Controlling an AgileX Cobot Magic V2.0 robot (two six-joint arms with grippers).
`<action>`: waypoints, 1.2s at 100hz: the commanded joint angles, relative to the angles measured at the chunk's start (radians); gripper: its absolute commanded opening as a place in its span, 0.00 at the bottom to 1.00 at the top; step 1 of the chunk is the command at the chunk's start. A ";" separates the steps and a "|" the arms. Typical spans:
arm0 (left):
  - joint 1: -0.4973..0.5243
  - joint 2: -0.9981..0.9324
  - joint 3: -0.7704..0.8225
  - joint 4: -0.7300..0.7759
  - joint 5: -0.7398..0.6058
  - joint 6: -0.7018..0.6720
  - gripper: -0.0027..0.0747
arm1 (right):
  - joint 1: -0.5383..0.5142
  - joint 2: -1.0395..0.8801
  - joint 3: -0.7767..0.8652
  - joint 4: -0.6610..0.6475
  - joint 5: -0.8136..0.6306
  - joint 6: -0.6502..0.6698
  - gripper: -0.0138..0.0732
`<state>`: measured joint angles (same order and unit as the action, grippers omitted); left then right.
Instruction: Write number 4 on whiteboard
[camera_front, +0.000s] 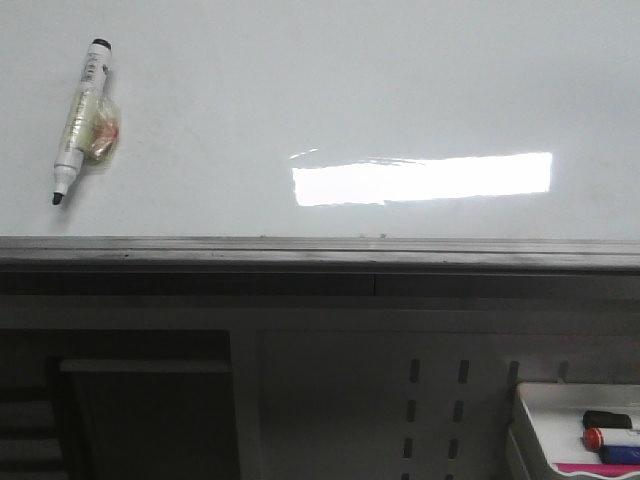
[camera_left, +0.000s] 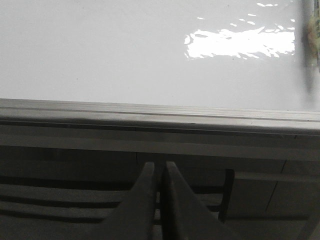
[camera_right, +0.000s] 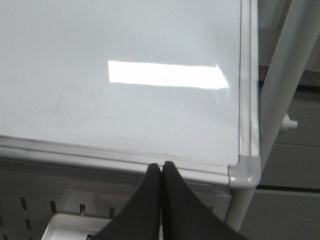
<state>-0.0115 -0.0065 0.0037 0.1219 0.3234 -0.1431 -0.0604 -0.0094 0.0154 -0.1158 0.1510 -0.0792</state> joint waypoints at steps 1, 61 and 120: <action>0.004 -0.023 0.034 -0.002 -0.079 -0.001 0.01 | -0.008 -0.016 0.020 0.009 -0.132 0.001 0.08; 0.007 0.088 -0.190 -0.122 -0.037 -0.009 0.01 | -0.006 0.126 -0.149 0.185 0.022 0.001 0.08; 0.005 0.439 -0.331 -0.035 -0.155 -0.003 0.50 | -0.005 0.313 -0.273 0.246 0.113 0.001 0.08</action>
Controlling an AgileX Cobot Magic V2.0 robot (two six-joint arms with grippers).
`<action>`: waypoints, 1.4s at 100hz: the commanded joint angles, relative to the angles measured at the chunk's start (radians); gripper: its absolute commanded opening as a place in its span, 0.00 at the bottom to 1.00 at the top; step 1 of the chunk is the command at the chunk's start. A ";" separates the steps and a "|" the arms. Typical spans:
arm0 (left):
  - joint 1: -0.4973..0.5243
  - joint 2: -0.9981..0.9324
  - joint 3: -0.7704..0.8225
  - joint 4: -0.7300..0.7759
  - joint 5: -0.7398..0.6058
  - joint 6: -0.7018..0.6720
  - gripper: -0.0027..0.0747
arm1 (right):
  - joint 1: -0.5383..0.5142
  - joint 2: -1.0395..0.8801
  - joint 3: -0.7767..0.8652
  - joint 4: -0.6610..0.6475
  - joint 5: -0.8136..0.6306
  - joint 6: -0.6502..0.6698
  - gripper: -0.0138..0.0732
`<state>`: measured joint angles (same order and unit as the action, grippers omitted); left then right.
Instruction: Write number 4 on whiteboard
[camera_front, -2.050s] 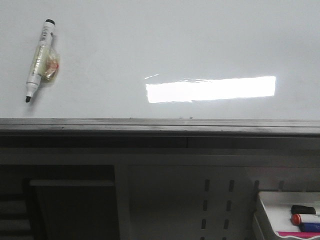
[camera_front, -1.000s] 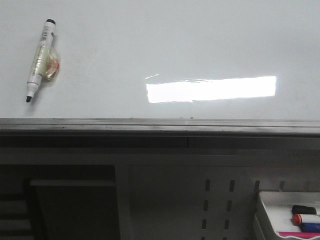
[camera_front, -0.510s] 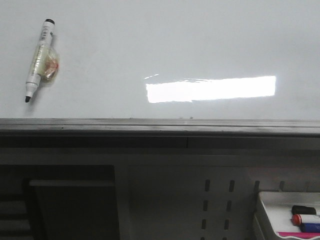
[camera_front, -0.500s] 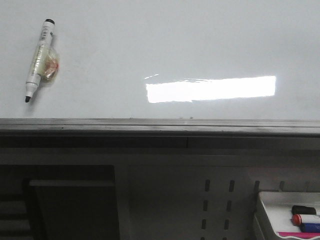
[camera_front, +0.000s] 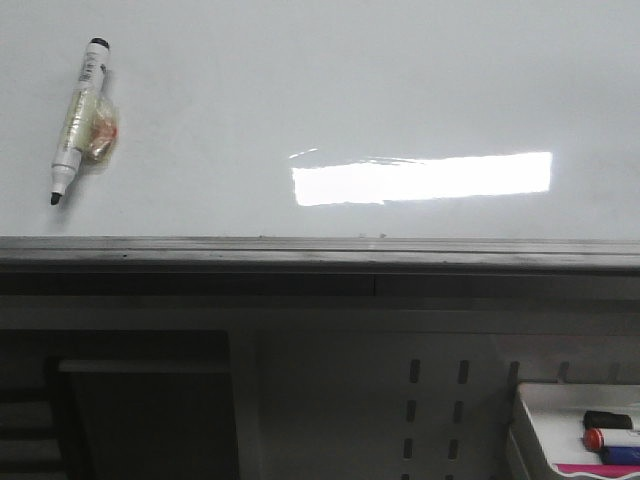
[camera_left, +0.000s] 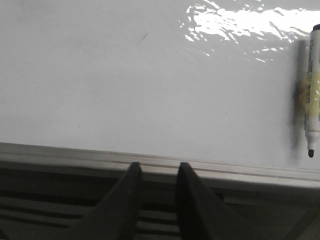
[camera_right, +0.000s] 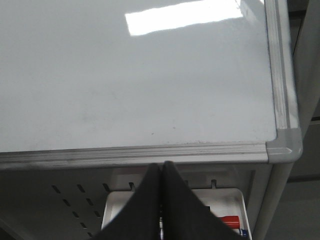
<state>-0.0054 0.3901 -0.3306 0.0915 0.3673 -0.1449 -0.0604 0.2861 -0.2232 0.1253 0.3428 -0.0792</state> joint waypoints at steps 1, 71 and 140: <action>-0.001 0.047 0.007 -0.008 -0.229 -0.001 0.52 | -0.005 0.017 -0.034 0.004 -0.079 0.001 0.08; -0.396 0.621 -0.038 0.038 -0.704 -0.001 0.54 | -0.005 0.017 -0.034 0.004 -0.071 0.001 0.08; -0.399 0.945 -0.200 -0.017 -0.686 -0.001 0.01 | 0.061 0.024 -0.036 0.037 -0.047 0.001 0.08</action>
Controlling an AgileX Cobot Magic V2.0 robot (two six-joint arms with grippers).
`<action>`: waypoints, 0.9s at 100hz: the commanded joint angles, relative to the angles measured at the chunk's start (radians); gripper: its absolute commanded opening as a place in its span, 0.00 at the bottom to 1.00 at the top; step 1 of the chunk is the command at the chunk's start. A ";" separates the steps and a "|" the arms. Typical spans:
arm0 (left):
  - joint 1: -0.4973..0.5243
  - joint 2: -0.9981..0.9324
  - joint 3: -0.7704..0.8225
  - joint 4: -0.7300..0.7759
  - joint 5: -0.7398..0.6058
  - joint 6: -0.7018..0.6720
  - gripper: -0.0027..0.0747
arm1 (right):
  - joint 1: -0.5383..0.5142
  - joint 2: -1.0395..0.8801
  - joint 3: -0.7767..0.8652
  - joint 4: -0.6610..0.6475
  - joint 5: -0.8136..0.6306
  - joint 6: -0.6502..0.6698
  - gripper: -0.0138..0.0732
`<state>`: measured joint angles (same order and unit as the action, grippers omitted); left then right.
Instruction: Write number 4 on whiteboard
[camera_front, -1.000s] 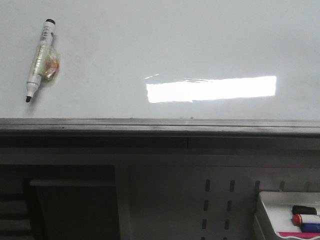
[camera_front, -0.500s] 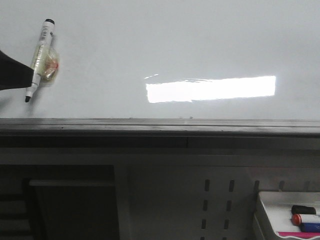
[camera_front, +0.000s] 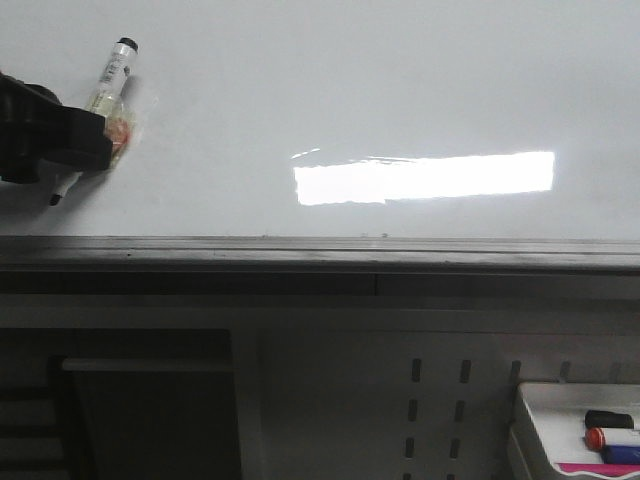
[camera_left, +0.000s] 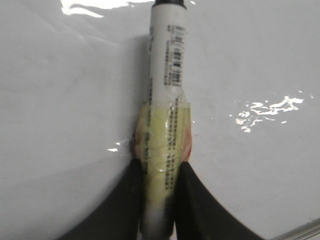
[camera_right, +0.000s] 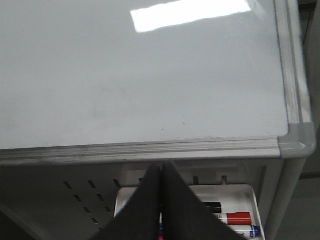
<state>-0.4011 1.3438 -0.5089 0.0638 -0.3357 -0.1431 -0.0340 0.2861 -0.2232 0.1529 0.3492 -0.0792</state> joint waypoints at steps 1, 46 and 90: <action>-0.003 -0.012 -0.022 0.016 0.023 -0.003 0.01 | 0.040 0.025 -0.036 0.009 -0.049 0.001 0.08; -0.146 -0.218 -0.009 0.669 0.039 -0.003 0.01 | 0.632 0.401 -0.272 0.015 -0.081 -0.001 0.23; -0.321 -0.318 0.045 0.837 -0.002 -0.003 0.01 | 0.867 0.742 -0.546 -0.018 -0.154 -0.001 0.62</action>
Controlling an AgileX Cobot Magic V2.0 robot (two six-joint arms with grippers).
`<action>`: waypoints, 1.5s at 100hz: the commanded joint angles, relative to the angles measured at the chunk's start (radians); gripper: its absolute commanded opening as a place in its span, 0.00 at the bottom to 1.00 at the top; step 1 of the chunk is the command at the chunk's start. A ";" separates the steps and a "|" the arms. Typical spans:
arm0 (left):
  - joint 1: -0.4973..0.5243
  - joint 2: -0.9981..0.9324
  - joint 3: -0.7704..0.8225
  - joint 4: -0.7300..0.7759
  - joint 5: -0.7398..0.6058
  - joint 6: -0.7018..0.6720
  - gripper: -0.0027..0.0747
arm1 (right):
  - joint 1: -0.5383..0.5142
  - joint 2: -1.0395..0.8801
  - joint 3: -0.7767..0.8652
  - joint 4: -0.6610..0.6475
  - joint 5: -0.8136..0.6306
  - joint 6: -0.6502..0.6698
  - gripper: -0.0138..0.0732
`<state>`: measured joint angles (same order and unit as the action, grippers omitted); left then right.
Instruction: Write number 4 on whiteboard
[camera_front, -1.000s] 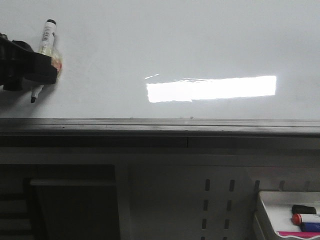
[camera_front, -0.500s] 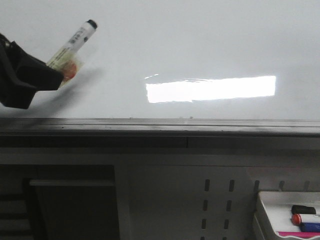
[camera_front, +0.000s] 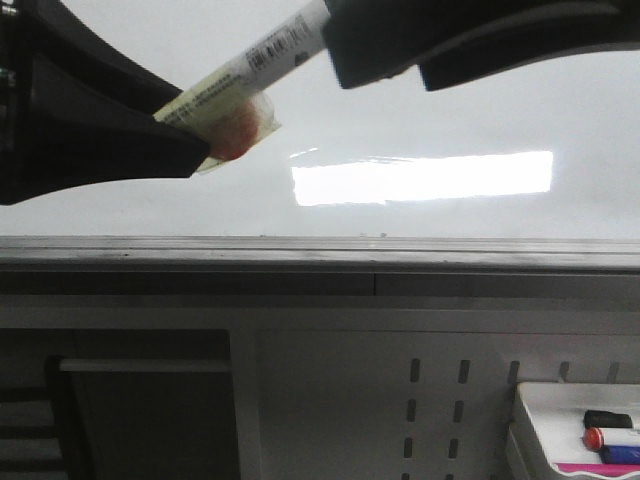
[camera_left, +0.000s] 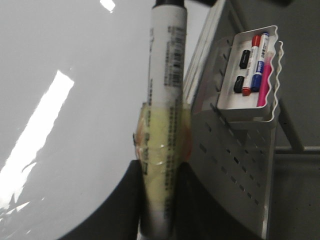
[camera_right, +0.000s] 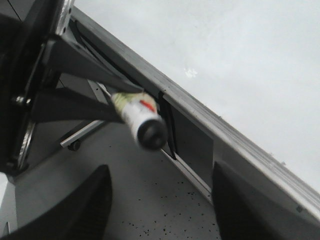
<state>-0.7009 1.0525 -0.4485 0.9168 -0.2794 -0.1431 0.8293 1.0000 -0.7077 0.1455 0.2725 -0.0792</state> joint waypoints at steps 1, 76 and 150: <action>-0.021 -0.027 -0.014 -0.016 -0.059 -0.003 0.01 | 0.007 0.031 -0.064 -0.011 -0.077 -0.001 0.62; 0.014 -0.067 -0.004 -0.148 0.016 -0.029 0.59 | 0.041 0.145 -0.116 -0.078 -0.165 -0.020 0.08; 0.101 -0.230 -0.002 -0.304 0.161 -0.029 0.49 | -0.159 0.467 -0.353 -0.114 -0.046 -0.020 0.08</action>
<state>-0.6024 0.8306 -0.4242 0.6304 -0.0674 -0.1562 0.6584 1.4772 -1.0811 0.0443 0.2380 -0.0901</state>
